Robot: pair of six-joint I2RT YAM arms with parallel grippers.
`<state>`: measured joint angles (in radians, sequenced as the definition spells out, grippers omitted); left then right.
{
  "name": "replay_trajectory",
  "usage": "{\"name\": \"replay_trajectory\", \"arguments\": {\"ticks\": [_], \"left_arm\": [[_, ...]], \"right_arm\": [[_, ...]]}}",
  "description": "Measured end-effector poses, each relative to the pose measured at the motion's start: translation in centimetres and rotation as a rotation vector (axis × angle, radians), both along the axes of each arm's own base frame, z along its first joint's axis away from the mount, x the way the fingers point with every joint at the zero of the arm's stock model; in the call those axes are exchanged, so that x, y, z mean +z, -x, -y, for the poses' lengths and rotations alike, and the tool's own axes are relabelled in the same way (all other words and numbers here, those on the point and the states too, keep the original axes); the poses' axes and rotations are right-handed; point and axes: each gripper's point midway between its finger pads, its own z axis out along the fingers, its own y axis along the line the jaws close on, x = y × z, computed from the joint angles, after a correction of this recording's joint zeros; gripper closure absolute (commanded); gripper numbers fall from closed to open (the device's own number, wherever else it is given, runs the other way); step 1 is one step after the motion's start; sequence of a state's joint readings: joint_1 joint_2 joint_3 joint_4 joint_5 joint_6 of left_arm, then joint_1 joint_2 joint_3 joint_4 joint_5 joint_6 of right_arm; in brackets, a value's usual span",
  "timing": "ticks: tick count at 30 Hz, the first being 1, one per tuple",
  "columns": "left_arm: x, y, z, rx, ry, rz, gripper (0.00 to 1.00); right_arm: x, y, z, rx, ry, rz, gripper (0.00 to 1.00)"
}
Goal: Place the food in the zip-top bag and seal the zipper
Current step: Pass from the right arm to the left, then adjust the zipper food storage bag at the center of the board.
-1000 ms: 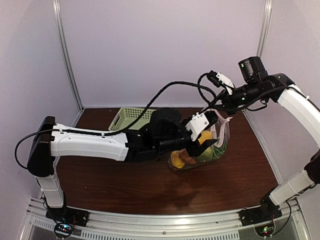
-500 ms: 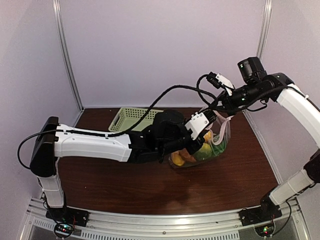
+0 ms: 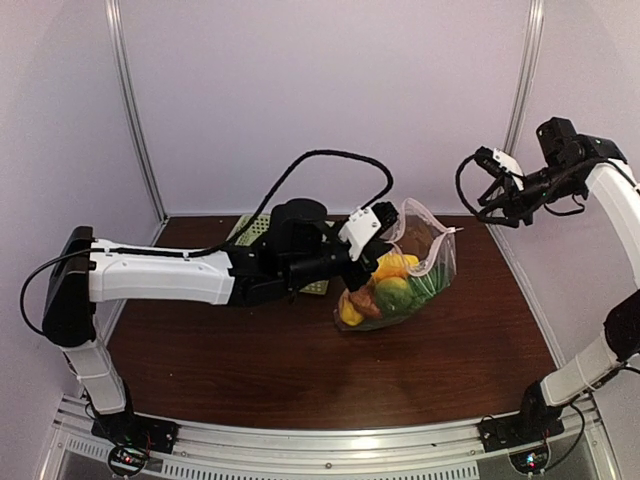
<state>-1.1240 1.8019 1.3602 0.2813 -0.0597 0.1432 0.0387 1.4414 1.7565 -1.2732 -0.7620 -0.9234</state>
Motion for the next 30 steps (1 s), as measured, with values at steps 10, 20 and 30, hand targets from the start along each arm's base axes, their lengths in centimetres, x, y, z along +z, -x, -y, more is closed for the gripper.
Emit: {"name": "replay_trajectory", "arguments": {"ticks": [10,20,30], "left_arm": [[-0.1,-0.6,-1.3,-0.149,0.022,-0.041,1.00],[-0.1,0.0,-1.2,-0.211,0.032,-0.057,1.00],[0.2,-1.3,-1.9,-0.193,0.056,-0.073,1.00]], "right_arm": [[-8.7,3.6,-0.1,0.140,-0.032,-0.135,0.46],[-6.2,1.2,-1.7,0.152,-0.140,0.034,0.56],[-6.3,1.3,-3.3,0.203,-0.153,0.037,0.69]]}}
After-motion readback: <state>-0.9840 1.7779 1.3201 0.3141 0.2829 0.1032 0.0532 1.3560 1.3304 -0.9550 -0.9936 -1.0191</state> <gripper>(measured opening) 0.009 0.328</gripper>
